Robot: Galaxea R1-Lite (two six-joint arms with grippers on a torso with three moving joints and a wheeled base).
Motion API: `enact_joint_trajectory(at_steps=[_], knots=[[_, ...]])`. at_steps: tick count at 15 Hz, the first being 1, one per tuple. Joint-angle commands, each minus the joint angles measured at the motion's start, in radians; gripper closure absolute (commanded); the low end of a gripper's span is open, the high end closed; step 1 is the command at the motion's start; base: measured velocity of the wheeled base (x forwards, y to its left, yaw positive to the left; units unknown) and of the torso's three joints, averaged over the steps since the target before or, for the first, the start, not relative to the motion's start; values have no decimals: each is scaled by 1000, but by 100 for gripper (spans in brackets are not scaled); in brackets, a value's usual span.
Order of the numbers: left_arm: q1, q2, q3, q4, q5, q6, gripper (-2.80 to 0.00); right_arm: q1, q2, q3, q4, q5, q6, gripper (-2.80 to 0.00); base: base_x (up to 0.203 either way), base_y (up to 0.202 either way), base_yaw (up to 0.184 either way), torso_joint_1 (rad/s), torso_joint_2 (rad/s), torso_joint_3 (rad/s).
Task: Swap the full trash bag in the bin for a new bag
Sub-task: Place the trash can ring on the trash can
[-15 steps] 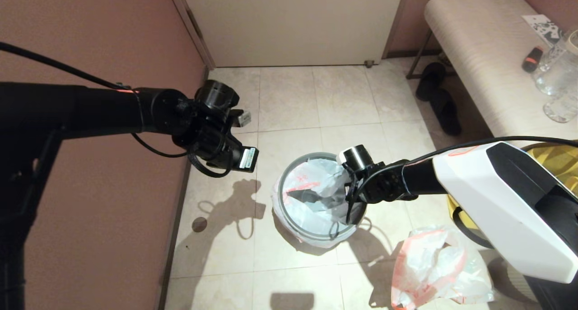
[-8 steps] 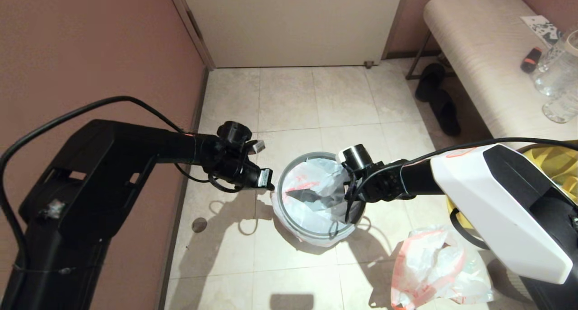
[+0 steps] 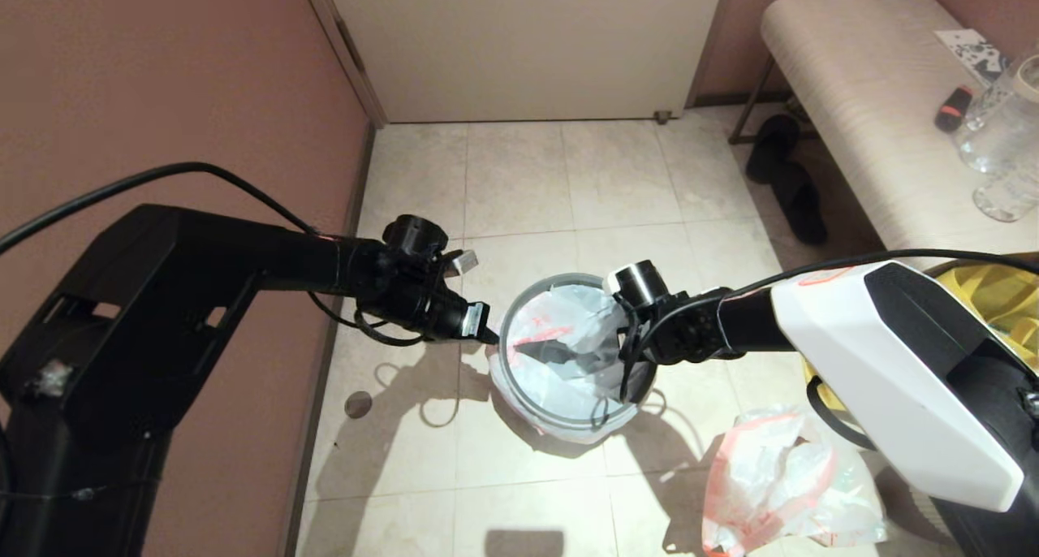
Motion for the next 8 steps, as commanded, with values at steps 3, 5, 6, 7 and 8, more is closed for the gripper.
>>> enact_joint_trajectory(at_steps=[3,5,6,7,8], knots=[[25,-28,17,2,-125,0,0,6,25,-1,2,-3,1,0,0,0,0,0,0,0],[26,5,15,1,-142,4,0,5,25,-1,2,-3,1,0,0,0,0,0,0,0],[26,29,11,-2,-140,5,0,6,25,-1,2,-3,1,0,0,0,0,0,0,0],[25,61,12,-15,-138,9,0,6,25,-1,2,-1,1,0,0,0,0,0,0,0],[23,86,20,-37,-139,37,0,6,25,-1,2,-3,1,0,0,0,0,0,0,0]])
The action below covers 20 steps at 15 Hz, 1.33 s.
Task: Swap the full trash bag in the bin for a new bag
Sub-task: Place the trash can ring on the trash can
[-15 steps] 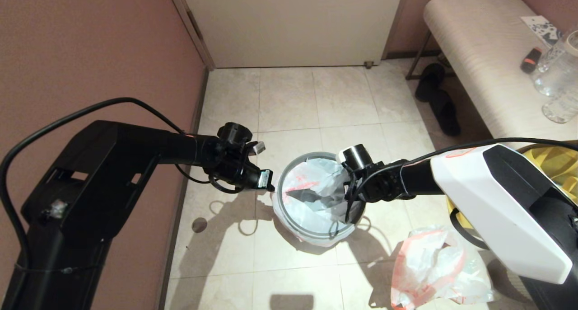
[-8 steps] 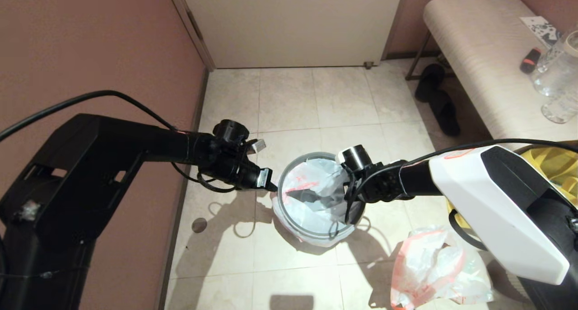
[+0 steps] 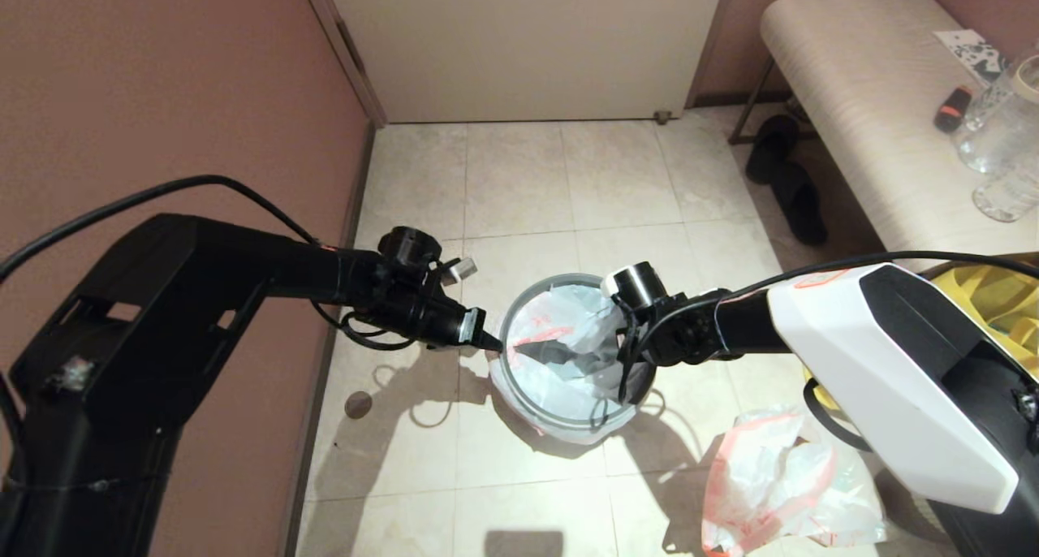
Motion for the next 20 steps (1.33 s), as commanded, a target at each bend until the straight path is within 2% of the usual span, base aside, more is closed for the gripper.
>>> enact_joint_trajectory(at_steps=[1,6,11,12,16,18,20], knots=[[-5,59,19,-23,-2,47,0,1,15,0,3,0,3,0,0,0,0,0,0,0],[-20,117,-10,-38,4,54,0,2,13,0,3,0,3,0,0,0,0,0,0,0],[-3,129,-23,-38,1,49,0,2,2,0,3,-6,2,0,0,0,0,0,0,0],[0,134,-23,-38,-2,51,0,2,-3,0,1,-4,0,-280,0,0,0,0,0,0],[0,122,-19,-35,-4,49,0,10,-38,14,2,-3,5,-280,0,0,0,4,6,-4],[0,101,-6,-35,-35,49,0,12,-90,43,2,-5,5,-280,0,0,0,0,0,0],[2,83,-1,-37,-39,48,0,9,-154,80,3,-7,10,-280,0,0,0,0,0,0]])
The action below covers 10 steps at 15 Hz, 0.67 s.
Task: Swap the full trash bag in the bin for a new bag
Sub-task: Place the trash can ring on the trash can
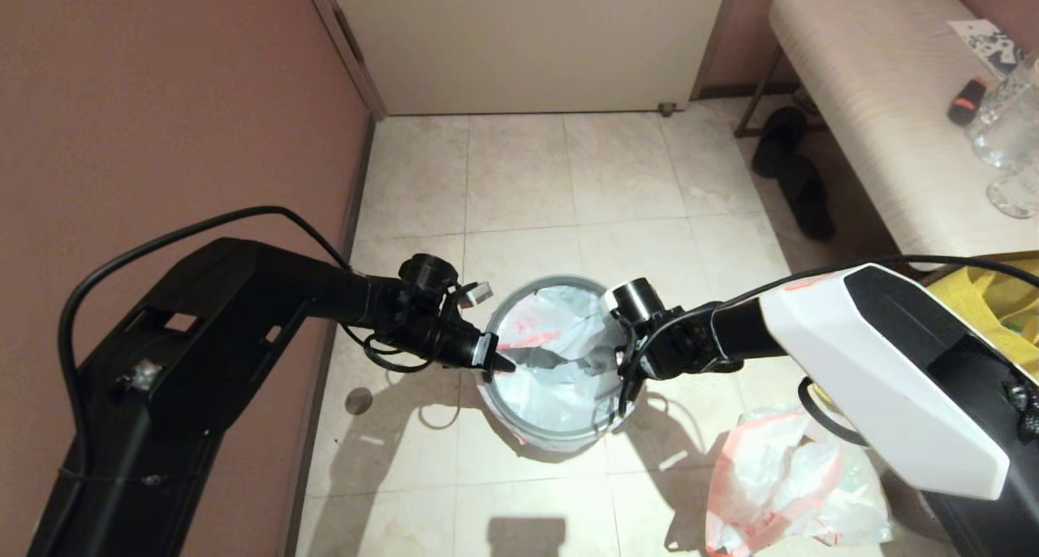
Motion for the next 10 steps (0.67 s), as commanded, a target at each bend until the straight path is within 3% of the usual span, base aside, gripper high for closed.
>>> enact_joint_trajectory(at_steps=[1,5,7,10], knots=[[5,-26,4,-2,-12,0,0,-1,-130,58,-2,-6,4,-280,0,0,0,0,0,0],[2,-66,14,-10,-23,-19,0,1,-262,167,-7,17,15,-280,0,0,0,0,0,0],[-9,-97,37,-56,-24,-54,0,4,-301,190,-9,42,54,-280,0,0,0,0,0,0],[-11,-91,41,-64,-24,-56,0,12,-336,243,-10,92,99,-280,0,0,0,0,0,0]])
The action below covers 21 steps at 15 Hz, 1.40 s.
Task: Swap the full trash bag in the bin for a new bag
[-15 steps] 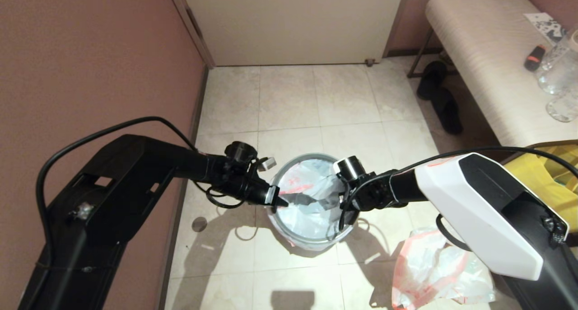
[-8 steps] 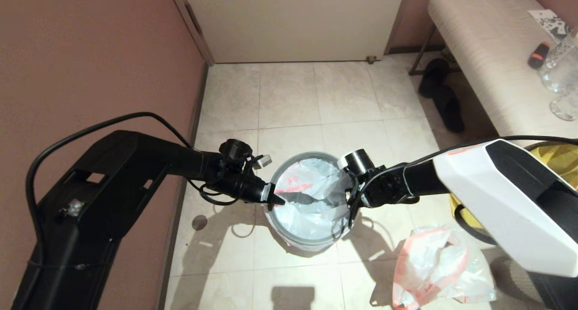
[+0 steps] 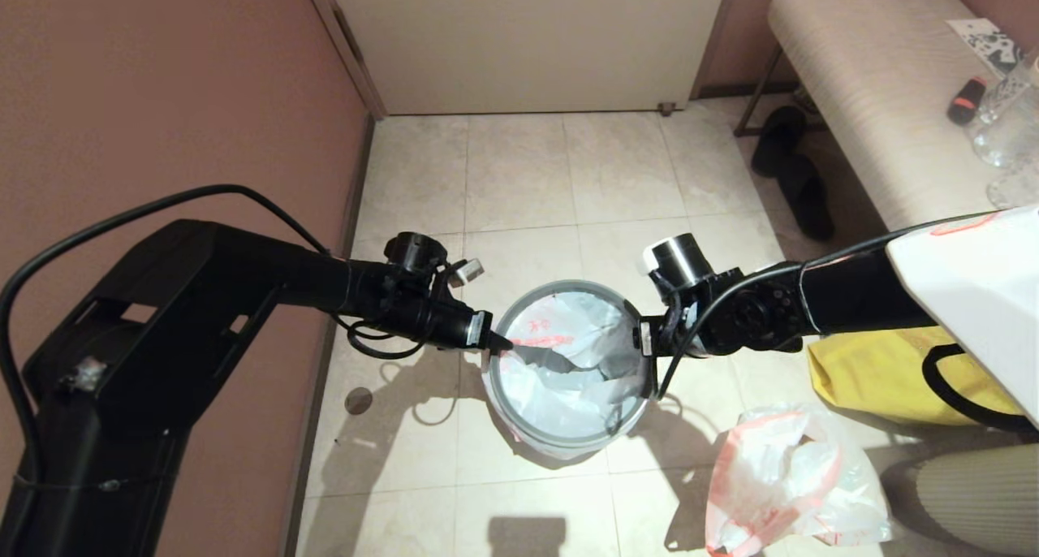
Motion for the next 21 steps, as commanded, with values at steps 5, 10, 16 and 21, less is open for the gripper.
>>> enact_joint_trajectory(at_steps=[5,10,16,21], knots=[[9,-19,1,0,-7,-1,0,-8,-77,88,-79,164,118,0,0,0,0,0,0,0],[16,-5,0,-8,-7,0,0,-76,-43,187,-209,474,168,0,0,0,0,0,0,0],[15,25,-6,-11,-6,4,0,-130,72,222,-401,606,166,0,0,0,0,0,0,0],[18,53,-21,-16,1,7,0,-186,116,217,-452,640,164,0,0,0,0,0,0,0]])
